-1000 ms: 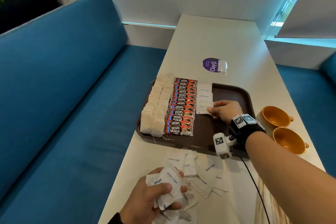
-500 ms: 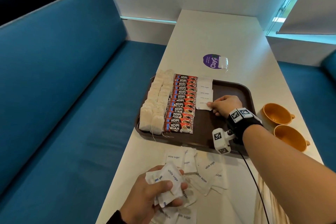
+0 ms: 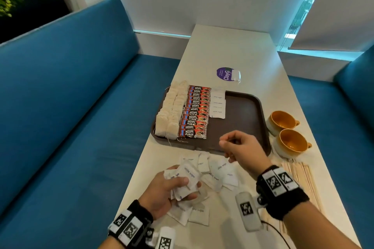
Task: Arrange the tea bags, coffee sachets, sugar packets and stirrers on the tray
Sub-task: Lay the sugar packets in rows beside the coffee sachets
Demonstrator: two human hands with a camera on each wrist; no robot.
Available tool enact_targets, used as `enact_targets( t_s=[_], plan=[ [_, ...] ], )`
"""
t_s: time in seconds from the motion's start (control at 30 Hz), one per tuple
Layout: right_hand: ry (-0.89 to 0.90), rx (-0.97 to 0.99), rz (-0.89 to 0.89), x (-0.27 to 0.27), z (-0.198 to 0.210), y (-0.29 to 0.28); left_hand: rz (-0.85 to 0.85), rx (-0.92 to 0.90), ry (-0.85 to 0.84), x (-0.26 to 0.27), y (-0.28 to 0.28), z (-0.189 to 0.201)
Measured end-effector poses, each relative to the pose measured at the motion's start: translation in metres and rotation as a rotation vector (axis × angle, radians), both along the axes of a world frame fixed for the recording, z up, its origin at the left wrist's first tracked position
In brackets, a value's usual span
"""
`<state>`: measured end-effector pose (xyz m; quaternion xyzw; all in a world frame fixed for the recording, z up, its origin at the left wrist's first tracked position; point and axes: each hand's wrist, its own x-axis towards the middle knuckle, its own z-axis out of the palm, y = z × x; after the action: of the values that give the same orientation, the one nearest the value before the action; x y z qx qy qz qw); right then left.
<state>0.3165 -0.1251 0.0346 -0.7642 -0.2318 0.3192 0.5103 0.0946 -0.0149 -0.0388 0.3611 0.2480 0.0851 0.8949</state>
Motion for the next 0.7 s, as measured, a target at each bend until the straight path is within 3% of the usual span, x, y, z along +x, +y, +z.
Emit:
enact_targets(
  t_s=[0.2, 0.4, 0.7],
  plan=[
    [0.07, 0.079, 0.09, -0.061, -0.007, -0.034, -0.026, 0.051, -0.028, -0.008, -0.016, 0.014],
    [0.206, 0.09, 0.139, -0.091, -0.018, -0.052, 0.09, 0.027, -0.028, -0.023, -0.035, 0.018],
    [0.344, 0.157, 0.031, -0.109, -0.029, -0.074, 0.094, 0.057, 0.052, -0.038, -0.057, 0.017]
  ],
)
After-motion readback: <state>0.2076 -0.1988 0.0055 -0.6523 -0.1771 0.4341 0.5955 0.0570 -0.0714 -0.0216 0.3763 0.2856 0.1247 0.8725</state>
